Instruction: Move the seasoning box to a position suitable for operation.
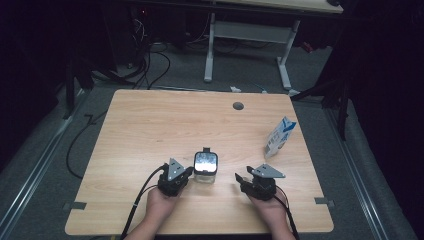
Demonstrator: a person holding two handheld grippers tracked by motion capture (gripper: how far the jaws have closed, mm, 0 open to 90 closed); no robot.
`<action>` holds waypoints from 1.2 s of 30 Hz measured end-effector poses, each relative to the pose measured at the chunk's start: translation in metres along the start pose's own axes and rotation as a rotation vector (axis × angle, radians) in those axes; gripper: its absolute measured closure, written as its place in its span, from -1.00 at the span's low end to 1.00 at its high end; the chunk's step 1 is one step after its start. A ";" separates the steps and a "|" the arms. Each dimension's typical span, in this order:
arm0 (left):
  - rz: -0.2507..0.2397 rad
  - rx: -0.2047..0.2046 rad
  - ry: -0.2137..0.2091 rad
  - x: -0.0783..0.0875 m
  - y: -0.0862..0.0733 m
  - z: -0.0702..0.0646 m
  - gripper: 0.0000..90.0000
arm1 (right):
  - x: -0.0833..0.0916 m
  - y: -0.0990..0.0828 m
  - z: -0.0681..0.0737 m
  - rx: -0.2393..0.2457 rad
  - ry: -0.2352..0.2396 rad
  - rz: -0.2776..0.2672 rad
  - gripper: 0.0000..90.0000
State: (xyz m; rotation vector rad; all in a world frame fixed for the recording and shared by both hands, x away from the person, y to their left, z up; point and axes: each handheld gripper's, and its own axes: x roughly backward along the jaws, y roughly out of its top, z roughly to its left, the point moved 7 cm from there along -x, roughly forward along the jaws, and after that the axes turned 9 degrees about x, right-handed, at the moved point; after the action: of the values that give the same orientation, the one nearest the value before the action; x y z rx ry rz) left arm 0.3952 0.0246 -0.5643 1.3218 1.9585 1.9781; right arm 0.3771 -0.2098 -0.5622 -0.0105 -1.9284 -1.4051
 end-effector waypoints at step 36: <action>0.023 -0.040 -0.103 0.006 -0.008 -0.041 1.00 | -0.002 -0.005 -0.007 0.038 -0.039 0.028 -0.16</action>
State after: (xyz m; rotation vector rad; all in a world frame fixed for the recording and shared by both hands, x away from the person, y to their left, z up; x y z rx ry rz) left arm 0.3633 -0.0030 -0.5604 1.4127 1.8571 1.9073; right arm 0.3803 -0.2172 -0.5662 -0.0476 -1.9789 -1.3591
